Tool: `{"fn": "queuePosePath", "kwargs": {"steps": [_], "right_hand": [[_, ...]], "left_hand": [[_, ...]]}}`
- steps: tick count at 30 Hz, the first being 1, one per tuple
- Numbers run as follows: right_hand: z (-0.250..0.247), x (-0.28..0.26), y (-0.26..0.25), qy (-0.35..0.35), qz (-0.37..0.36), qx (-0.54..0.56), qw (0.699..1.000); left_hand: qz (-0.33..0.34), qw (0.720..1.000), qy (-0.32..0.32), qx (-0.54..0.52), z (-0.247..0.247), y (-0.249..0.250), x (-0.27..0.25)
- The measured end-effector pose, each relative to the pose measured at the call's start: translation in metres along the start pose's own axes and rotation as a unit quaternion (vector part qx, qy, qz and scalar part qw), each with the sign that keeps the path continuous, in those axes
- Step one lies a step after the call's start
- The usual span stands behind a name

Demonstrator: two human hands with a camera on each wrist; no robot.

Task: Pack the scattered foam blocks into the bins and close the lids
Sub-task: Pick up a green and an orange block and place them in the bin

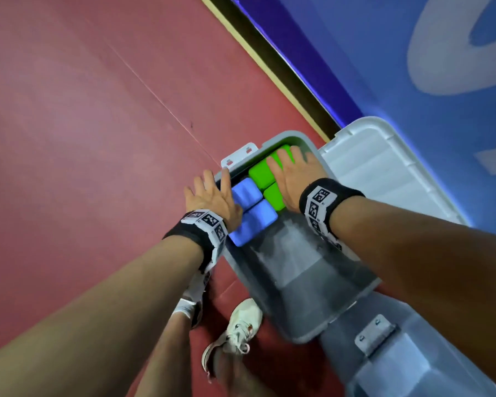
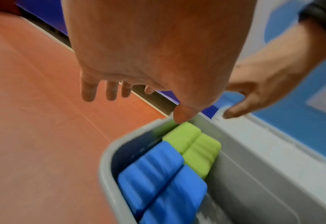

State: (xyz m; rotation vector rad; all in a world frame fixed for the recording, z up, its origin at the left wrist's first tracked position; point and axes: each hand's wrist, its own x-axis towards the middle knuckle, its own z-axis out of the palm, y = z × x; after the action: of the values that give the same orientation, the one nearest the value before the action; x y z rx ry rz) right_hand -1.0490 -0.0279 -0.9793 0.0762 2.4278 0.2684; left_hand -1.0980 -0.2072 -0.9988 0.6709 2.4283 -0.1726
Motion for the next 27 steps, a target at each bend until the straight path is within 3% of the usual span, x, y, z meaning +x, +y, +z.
{"fn": "queuePosePath", "kwargs": {"steps": [4,5,7,8,10,11,15,16,21,27], "right_hand": [[-0.070,-0.041,-0.038,0.036,-0.031,-0.013,0.999],[-0.068,-0.047,-0.039,0.021,-0.025,-0.010,0.999],[-0.118,-0.036,-0.091,0.061,-0.079,-0.040,0.994],[-0.123,-0.035,-0.085,0.065,-0.075,-0.033,0.994],[-0.141,-0.019,-0.156,0.086,-0.129,-0.032,0.987],[-0.147,-0.020,-0.154,0.070,-0.117,-0.028,0.990],[-0.127,-0.038,-0.367,0.006,-0.214,-0.061,0.975],[-0.127,-0.045,-0.399,-0.001,-0.226,-0.071,0.972],[-0.163,-0.077,-0.571,-0.026,-0.282,-0.121,0.951],[-0.227,-0.136,-0.840,-0.021,-0.365,-0.181,0.913]], "left_hand": [[-0.024,0.997,-0.004,-0.073,-0.059,-0.053,-0.053],[-0.011,0.998,-0.013,-0.065,-0.061,-0.051,-0.054],[-0.061,0.995,0.004,-0.074,-0.072,-0.120,-0.081],[-0.057,0.995,0.003,-0.082,-0.078,-0.119,-0.077],[-0.106,0.988,0.010,-0.115,-0.057,-0.192,-0.106],[-0.106,0.984,0.024,-0.141,-0.057,-0.195,-0.104],[-0.206,0.959,0.004,-0.194,0.074,-0.351,-0.217],[-0.210,0.956,0.001,-0.205,0.095,-0.375,-0.238],[-0.265,0.917,0.011,-0.298,0.160,-0.514,-0.341],[-0.369,0.859,-0.015,-0.355,0.235,-0.704,-0.506]]}}
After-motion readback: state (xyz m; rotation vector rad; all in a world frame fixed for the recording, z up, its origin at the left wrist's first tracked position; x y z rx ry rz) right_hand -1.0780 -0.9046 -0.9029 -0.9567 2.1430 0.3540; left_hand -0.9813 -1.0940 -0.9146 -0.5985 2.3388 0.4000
